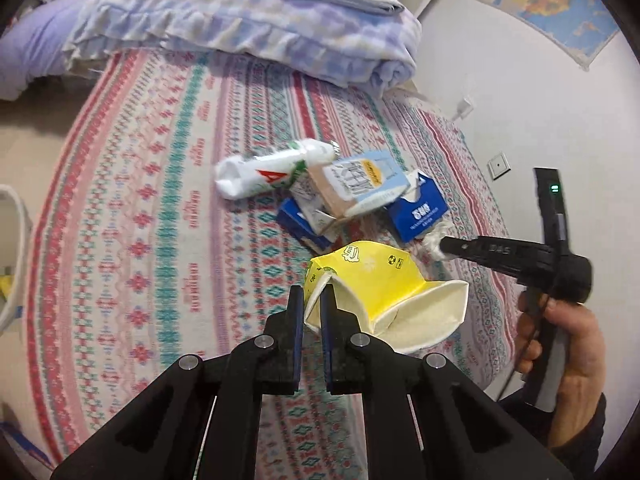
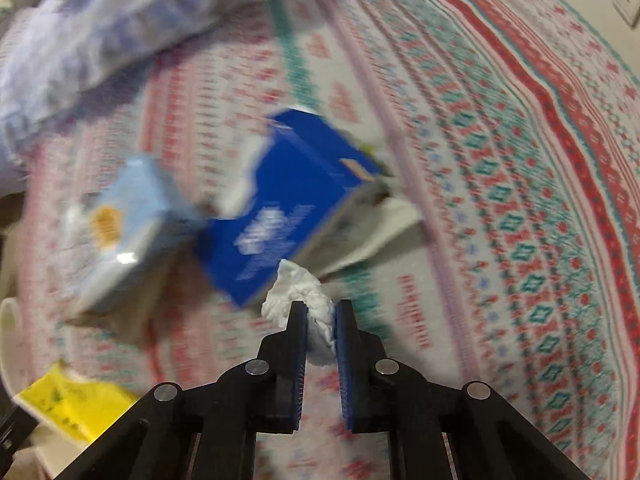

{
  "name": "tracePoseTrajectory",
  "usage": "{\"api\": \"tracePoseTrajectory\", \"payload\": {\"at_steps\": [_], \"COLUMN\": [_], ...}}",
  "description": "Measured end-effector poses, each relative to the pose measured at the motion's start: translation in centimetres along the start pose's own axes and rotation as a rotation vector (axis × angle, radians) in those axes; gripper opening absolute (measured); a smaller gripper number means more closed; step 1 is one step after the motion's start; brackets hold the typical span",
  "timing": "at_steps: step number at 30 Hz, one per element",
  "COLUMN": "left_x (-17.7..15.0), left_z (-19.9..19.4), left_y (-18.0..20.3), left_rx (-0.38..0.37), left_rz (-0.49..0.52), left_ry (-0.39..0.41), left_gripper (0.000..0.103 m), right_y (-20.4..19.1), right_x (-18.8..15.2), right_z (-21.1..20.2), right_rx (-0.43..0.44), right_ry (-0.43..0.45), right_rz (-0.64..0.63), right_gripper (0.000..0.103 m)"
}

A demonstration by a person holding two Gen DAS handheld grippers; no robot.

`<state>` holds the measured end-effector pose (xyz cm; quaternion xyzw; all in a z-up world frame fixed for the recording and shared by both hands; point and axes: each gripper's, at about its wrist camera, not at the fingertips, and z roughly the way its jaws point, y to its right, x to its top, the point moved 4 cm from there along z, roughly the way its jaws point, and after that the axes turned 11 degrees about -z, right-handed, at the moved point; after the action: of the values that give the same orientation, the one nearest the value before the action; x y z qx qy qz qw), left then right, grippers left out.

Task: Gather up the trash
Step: 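Grasp the yellow paper cup with the left tool while the right tool grasps the white tissue, then carry cup and tissue over the wastebasket and open both tools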

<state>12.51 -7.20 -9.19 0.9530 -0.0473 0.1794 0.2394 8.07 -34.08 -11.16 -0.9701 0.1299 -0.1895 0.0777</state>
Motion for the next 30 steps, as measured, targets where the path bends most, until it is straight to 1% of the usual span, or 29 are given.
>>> {"api": "tracePoseTrajectory", "payload": {"at_steps": [5,11,15,23,26,30], "left_x": [0.2,0.8,1.0,1.4,1.8,3.1], "left_z": [-1.8,-4.3,-5.9,-9.1,-10.6,-13.5], "left_y": [-2.2,-5.3,-7.0,-10.9,-13.5,-18.2], "left_rx": [0.014,0.047,0.062,0.123,0.134,0.144], "left_rz": [-0.026,-0.057,-0.077,-0.105,-0.152,-0.264], "left_ry": [0.03,0.094,0.131,0.213,0.236,0.281], "left_gripper": [0.008,0.008,0.008,0.008,0.008,0.008], "right_y": [-2.4,-6.8,-9.8,-15.1,-16.8,-18.8], "right_x": [-0.2,0.1,0.0,0.1,0.1,-0.3], "right_z": [-1.6,-2.2,-1.7,-0.3,0.1,0.5], "right_rx": [0.042,0.1,0.111,0.151,0.173,0.194], "right_ry": [0.048,0.096,0.105,0.126,0.129,0.129], "right_rz": [-0.031,-0.109,-0.169,-0.257,-0.278,-0.307], "right_gripper": [0.012,0.012,0.012,0.012,0.012,0.012]}}
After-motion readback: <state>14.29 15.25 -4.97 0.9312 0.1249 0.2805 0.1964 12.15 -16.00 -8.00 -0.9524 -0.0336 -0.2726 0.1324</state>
